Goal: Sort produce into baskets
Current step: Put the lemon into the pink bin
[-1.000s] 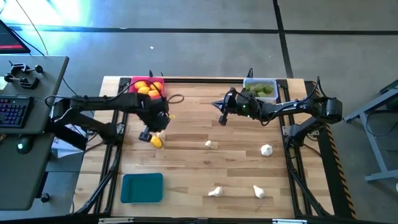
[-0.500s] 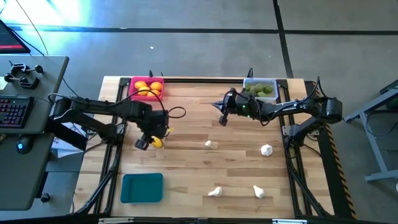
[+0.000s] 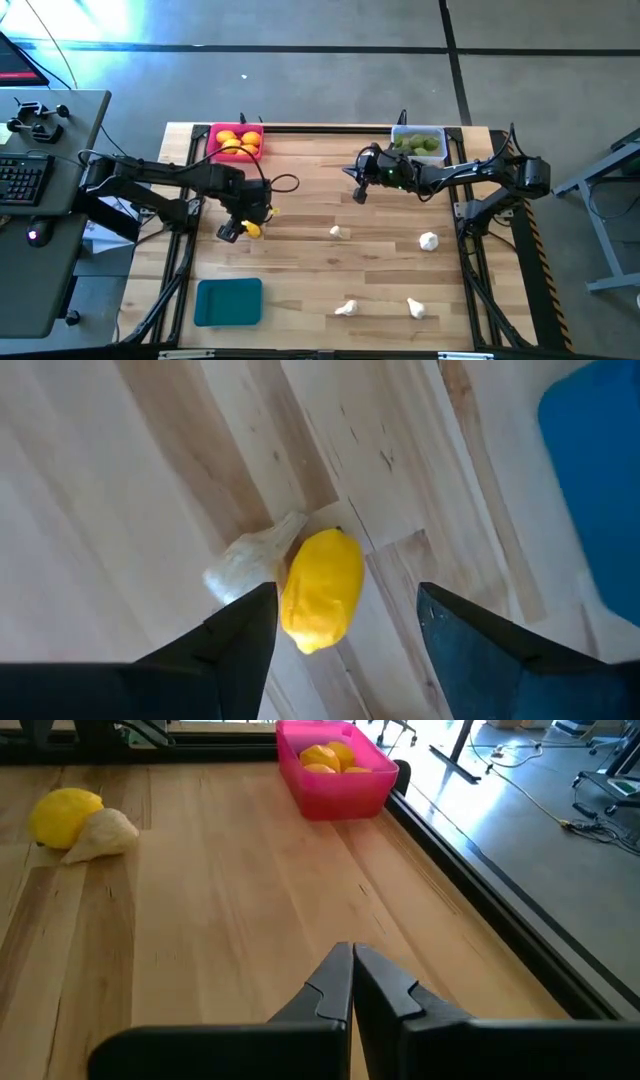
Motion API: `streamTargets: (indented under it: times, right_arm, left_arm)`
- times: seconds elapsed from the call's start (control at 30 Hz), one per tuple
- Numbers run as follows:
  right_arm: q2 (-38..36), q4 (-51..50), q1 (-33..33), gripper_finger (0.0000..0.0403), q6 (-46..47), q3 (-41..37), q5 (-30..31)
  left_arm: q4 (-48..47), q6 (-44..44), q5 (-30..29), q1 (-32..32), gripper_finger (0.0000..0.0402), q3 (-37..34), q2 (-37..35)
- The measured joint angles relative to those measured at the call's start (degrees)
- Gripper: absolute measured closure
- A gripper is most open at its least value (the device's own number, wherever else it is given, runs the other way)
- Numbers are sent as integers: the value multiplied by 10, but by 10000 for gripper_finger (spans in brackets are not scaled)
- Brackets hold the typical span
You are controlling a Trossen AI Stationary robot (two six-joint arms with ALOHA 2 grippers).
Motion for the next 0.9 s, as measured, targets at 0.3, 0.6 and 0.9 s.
streamTargets:
  times: [0.3,0.6,0.9]
  right_arm:
    - [0,-4,0,403,-1,0,0]
    - [0,-4,0,403,-5,0,0]
    - [0,-4,0,403,-5,0,0]
  left_arm:
    - [69,10,-19,-16,174,-69,0]
    - [87,-3,-36,-16,174,-125,0]
    - [121,-9,-46,-16,174,-156,0]
